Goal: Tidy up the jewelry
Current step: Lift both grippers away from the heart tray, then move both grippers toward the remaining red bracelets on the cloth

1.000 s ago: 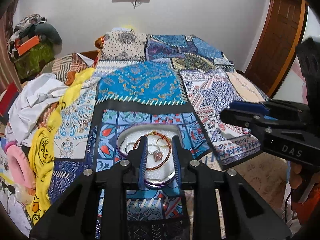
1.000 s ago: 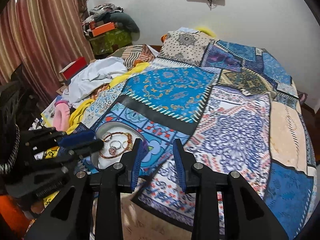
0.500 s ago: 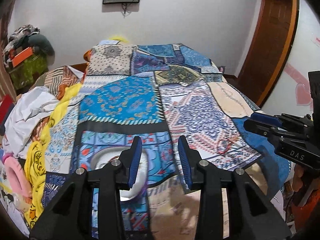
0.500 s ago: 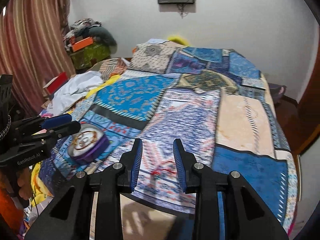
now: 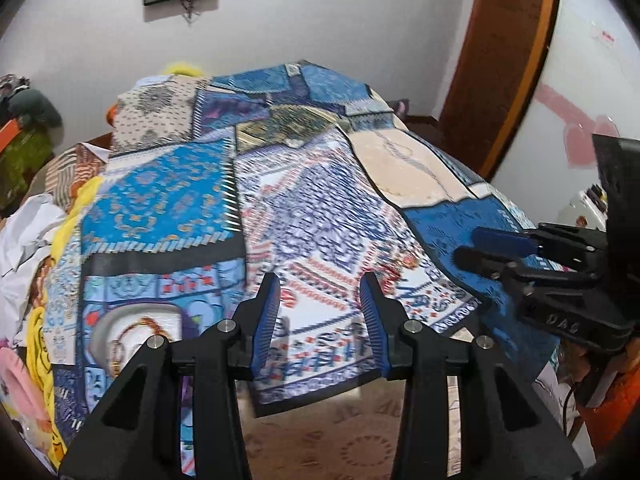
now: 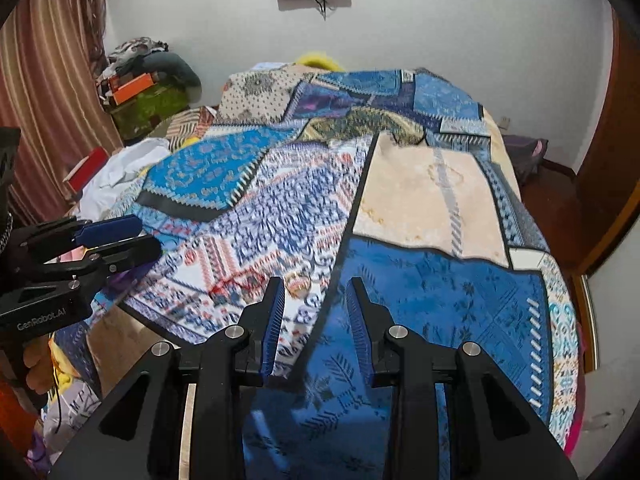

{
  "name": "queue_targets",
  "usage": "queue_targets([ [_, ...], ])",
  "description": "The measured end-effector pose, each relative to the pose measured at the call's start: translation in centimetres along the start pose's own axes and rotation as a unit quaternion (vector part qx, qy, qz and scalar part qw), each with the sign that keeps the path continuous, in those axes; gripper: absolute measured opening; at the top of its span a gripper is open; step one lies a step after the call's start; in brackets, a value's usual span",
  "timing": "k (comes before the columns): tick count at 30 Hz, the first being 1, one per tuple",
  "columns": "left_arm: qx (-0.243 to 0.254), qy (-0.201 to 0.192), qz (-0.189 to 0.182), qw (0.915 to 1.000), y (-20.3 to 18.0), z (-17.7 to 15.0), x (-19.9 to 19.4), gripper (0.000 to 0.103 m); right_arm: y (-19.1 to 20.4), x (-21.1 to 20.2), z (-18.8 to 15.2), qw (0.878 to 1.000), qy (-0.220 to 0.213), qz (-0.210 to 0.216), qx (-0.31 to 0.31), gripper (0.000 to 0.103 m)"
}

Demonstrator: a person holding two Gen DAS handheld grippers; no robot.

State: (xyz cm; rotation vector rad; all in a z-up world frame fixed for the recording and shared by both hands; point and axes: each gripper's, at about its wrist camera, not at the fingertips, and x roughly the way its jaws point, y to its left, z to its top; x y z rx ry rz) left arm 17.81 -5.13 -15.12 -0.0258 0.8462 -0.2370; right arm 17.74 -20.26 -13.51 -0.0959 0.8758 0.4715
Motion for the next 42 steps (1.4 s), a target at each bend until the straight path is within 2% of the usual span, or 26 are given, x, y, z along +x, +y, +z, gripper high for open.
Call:
queue_targets([
  [7,0.021,0.029,-0.01,0.9993,-1.7,-1.1,2.3,0.041,0.1,1.9,-1.2,0.999,0.027,0.012,-0.013,0.029],
  [12,0.018,0.036,-0.021,0.9989,-1.8,-1.3,3.5,0.04,0.0,2.5,-0.7,0.999,0.022,0.02,-0.018,0.029],
  [16,0.012,0.04,-0.029,0.9987,-1.5,-1.3,4.3,0.032,0.4,2.8,-0.4,0.999,0.019,0.023,-0.033,0.029],
  [20,0.005,0.036,-0.032,0.9988,-1.2,-1.2,4.7,0.023,0.4,3.6,-0.3,0.999,0.021,0.02,-0.038,0.029],
  [25,-0.006,0.033,-0.042,0.9986,-0.7,-1.1,5.0,0.009,0.5,4.1,-0.1,0.999,0.017,0.021,-0.042,0.012],
  [29,-0.01,0.029,-0.045,0.9985,-0.6,-1.0,4.9,0.007,0.6,4.0,-0.1,0.999,0.011,0.031,-0.04,0.009],
  [31,-0.011,0.026,-0.046,0.9986,-0.6,-0.9,4.6,0.0,0.5,3.9,-0.1,0.999,0.008,0.034,-0.036,0.009],
  [42,-0.009,-0.021,-0.037,0.9991,-0.5,0.4,1.1,0.0,0.0,1.8,0.4,0.999,-0.017,0.03,-0.018,0.009],
])
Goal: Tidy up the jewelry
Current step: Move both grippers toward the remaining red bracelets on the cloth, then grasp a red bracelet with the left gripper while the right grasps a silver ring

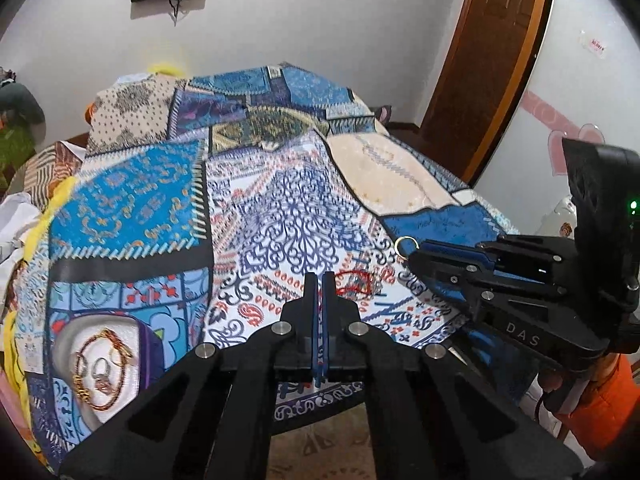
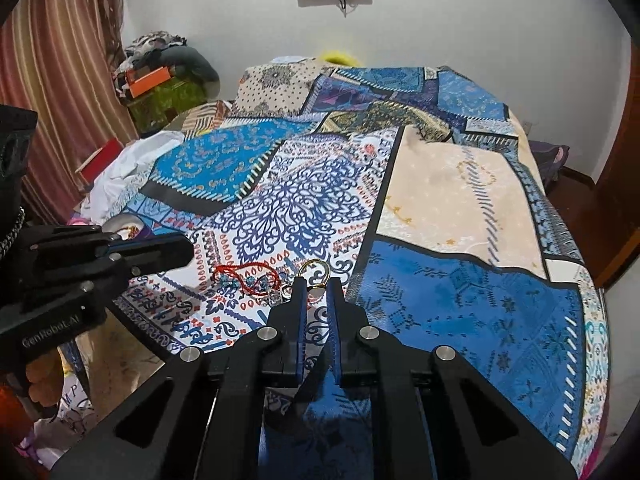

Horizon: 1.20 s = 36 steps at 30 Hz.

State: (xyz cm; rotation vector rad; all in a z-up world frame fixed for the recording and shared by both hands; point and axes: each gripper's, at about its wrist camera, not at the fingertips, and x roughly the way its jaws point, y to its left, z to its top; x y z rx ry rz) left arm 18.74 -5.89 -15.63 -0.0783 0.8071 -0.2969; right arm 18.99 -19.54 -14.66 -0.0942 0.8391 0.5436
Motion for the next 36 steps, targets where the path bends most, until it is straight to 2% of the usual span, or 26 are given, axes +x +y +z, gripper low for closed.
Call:
queue_targets([
  [4,0.014,0.007,0.002,0.9999,-0.2,0.2,-0.3,0.001,-0.1,-1.1,0.1,1.0,-0.012,-0.002,0.005,0.009],
  [8,0.016,0.043,0.012,0.9989,-0.1,-0.3,1.6,0.014,-0.2,-1.6,-0.1,1.0,-0.017,-0.002,0.013,0.009],
  [15,0.009,0.071,0.007,0.9974,0.0,-0.8,4.2,0.016,-0.6,-1.7,-0.5,1.0,-0.013,-0.006,0.018,0.009],
  [25,0.01,0.063,-0.013,0.9979,-0.3,-0.2,5.4,0.018,-0.9,-1.3,-0.5,1.0,-0.009,-0.005,0.02,0.009],
  [27,0.009,0.058,-0.014,0.9982,-0.3,-0.2,5.3,0.014,-0.8,-1.3,-0.6,1.0,-0.008,-0.004,0.02,0.009],
  [28,0.006,0.053,-0.017,0.9984,-0.2,-0.2,5.2,0.006,-0.8,-1.3,-0.6,1.0,-0.008,-0.004,0.019,0.009],
  [29,0.005,0.05,-0.019,0.9985,-0.2,-0.1,5.0,0.005,-0.7,-1.3,-0.6,1.0,-0.008,-0.004,0.019,0.009],
  [36,-0.004,0.018,-0.012,0.9998,0.1,0.7,2.5,0.005,-0.4,-2.0,-0.4,1.0,-0.014,-0.007,0.017,0.009],
])
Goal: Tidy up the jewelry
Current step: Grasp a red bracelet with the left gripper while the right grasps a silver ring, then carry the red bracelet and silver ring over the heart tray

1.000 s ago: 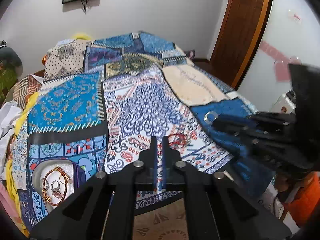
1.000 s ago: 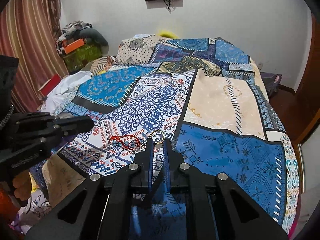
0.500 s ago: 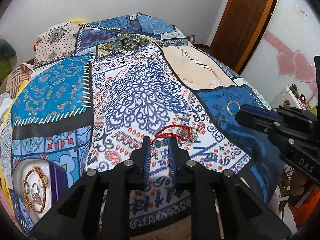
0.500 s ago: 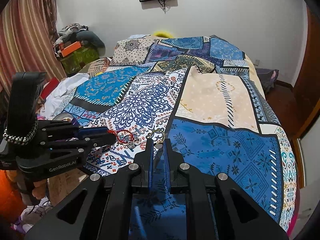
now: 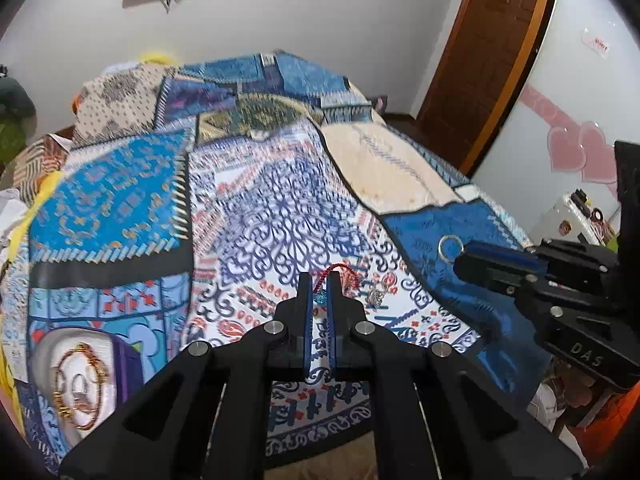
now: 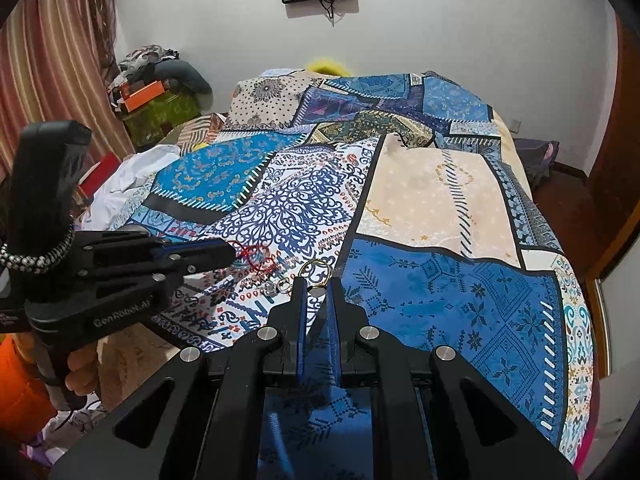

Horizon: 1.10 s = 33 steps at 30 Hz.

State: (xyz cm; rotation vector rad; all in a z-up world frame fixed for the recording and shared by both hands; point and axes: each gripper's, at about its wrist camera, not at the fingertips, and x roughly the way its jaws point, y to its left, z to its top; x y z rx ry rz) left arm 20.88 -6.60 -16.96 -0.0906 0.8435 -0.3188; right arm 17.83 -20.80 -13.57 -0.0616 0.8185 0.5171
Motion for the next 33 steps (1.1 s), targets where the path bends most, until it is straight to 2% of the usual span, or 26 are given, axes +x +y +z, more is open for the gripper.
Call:
queue_targets([
  [9,0.0,-0.055,0.003,0.9985,-0.3,1.1,-5.1,0.005,1.0,-1.7,0.7,1.0,-0.021,0.0,-0.006,0.009],
  [18,0.005,-0.097,0.025,0.995,0.2,0.9,-9.7,0.005,3.7,-3.1,1.8,0.999,-0.048,0.014,-0.021,0.009],
  [33,-0.028,-0.129,0.068,0.9888,4.9,-1.3,-14.6,0.005,10.4,-2.6,3.4,0.994,-0.065,0.064,-0.055,0.009],
])
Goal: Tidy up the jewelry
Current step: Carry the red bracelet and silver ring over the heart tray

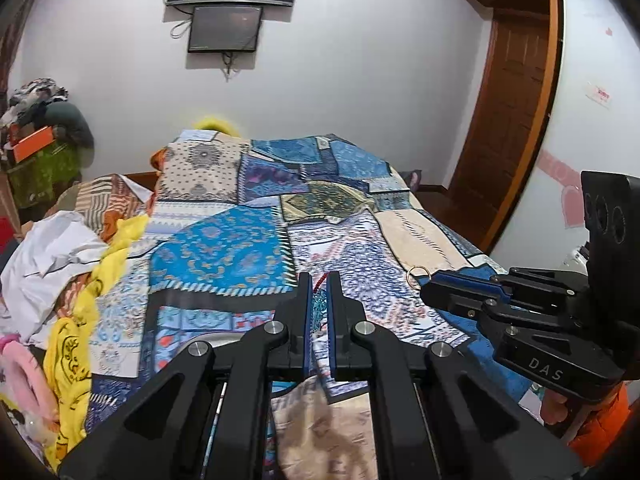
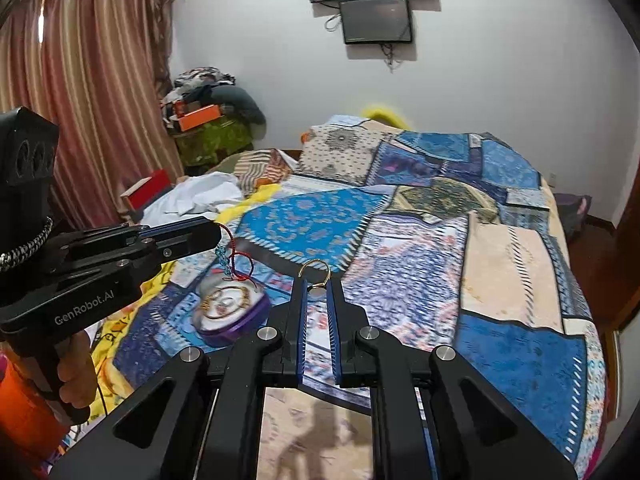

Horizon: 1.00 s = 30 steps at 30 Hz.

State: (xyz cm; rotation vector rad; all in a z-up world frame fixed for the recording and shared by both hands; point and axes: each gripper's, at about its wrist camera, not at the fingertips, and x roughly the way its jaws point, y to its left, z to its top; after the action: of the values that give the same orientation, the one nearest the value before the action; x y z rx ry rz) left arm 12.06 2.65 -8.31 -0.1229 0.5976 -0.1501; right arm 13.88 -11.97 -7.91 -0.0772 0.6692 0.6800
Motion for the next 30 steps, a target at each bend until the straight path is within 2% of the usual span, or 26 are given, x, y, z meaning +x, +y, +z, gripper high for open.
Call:
queue_targets([
  [7,-0.02,-0.002,0.018,0.9996,3.1,-0.6,-0.8,0.005,2.3,1.9,0.1,1.0,0.011,0.02,-0.005,0.009],
  [15,-0.036,0.007,0.028,0.9989,6.0,-1.6,0.0,0.005,4.0,5.2,-0.3,0.998,0.044,0.038,-0.016,0.009],
  [30,-0.062,0.053,0.016,0.9965,9.4,-3.9,4.4,0.005,5.9,11.0,-1.2,0.992,0.108,0.061,-0.031,0.009],
])
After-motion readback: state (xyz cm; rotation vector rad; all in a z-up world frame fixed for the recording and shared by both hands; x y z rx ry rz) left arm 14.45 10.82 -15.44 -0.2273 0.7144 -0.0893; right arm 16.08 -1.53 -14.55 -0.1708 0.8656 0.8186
